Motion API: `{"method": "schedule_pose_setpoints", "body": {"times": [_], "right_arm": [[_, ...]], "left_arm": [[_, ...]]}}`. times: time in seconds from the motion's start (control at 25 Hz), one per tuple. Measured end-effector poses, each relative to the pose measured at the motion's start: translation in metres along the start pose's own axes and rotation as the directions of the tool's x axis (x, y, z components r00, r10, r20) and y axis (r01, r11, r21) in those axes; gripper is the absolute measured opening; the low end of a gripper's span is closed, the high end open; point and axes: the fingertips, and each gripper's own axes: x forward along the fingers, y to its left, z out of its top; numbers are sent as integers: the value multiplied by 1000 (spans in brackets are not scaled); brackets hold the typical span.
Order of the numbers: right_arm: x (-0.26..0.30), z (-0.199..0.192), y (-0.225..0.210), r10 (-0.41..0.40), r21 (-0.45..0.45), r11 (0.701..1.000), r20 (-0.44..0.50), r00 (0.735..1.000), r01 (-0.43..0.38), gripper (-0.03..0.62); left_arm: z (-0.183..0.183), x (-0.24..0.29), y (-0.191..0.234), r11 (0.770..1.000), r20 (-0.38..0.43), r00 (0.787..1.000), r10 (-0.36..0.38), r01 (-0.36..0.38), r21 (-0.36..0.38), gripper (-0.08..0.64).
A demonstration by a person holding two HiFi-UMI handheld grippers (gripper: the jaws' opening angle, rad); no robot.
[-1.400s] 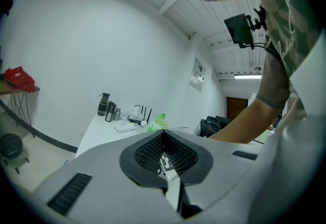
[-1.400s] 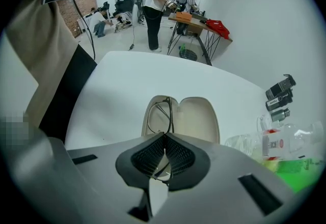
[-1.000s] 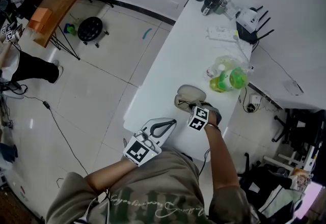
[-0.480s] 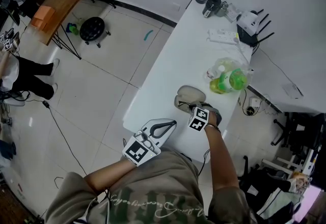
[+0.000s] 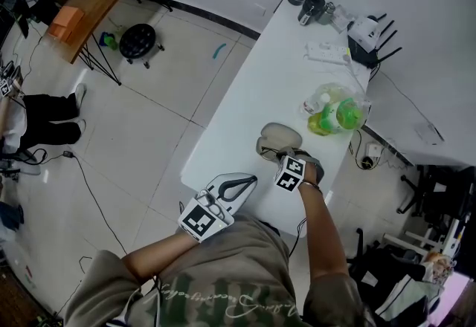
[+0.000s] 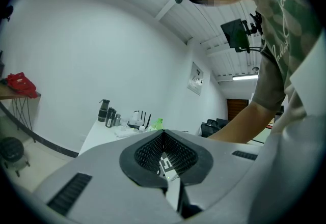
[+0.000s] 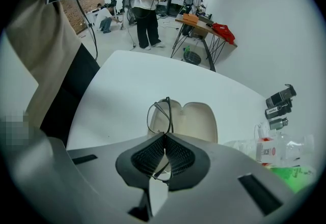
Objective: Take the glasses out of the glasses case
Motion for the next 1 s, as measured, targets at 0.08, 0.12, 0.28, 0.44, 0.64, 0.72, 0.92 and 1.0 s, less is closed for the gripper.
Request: {"method": "schedule_pose_setpoints", "body": {"times": [0.08, 0.12, 0.28, 0.44, 0.64, 0.72, 0.92, 1.0], "right_arm": [[0, 0, 2, 7, -1, 1000, 0, 1000, -7, 20], [0, 0, 3, 11, 0, 1000, 0, 1000, -11, 20], [-2, 1, 4, 15, 16, 1000, -1, 1000, -15, 20], [-6, 1, 5, 8, 17, 1000, 1, 1000, -8, 20], [-6, -4, 12, 12, 16, 1000, -6, 1000, -12, 20], [-6, -3, 18, 23, 26, 999, -3, 1000, -23, 20], [-8, 2, 22, 15, 20, 1000, 0, 1000, -15, 20], [-10, 4, 24, 14, 20, 1000, 3, 1000, -14, 20]], "left_arm": [[1, -2, -1, 1000, -2, 1000, 1, -1, -4, 8], [0, -3, -2, 1000, -4, 1000, 1, -1, -6, 8], [0, -6, -4, 1000, -5, 1000, -2, 2, -5, 8], [-3, -9, -7, 1000, -4, 1000, -9, 9, 2, 8], [-6, -13, -8, 1000, 0, 1000, 4, -4, -5, 8], [-6, -17, -7, 1000, -3, 1000, 12, -12, -12, 8], [-4, -27, -4, 1000, 12, 999, 31, -31, -6, 8], [-2, -29, -5, 1000, 22, 999, 30, -30, -5, 8]]}}
